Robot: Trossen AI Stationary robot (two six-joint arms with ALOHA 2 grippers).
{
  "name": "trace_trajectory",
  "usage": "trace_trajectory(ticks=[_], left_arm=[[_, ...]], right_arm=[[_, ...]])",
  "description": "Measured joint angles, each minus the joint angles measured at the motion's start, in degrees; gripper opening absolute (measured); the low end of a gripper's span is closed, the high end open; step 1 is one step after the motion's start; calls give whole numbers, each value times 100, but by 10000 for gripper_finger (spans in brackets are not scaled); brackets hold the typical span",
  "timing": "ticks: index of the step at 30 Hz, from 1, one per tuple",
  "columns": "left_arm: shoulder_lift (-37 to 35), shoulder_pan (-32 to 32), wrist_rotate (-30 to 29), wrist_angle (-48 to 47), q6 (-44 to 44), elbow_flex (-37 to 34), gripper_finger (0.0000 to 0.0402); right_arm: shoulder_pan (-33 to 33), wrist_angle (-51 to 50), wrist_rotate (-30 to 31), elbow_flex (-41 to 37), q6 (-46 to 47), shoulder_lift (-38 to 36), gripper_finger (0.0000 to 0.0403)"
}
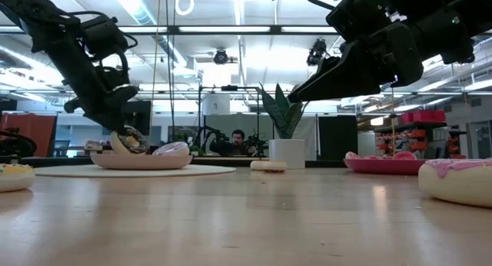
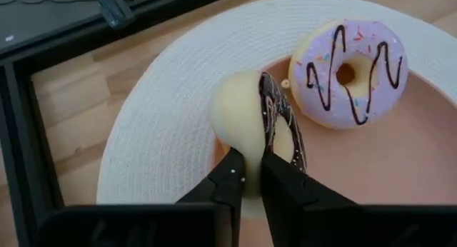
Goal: Pick & Place donuts
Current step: Put the large black donut on the pink plate, then put the small brown donut on the red plate
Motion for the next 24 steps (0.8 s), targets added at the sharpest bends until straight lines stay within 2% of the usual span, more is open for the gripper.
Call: trace_trajectory(ticks=[4,14,18,24], left_arm=[[196,0,0,-8,-89,0,77],[425,-4,-339,329,203,0,180],[376,-76,-350,630,416,0,193],[376,-491,-428,886,607,0,185]], right_arm=[[0,2,-2,0,0,0,252],[2,4,-2,0,0,0,252],[0,4,-2,0,0,0,252],[0,4,-1,0,2,0,252]])
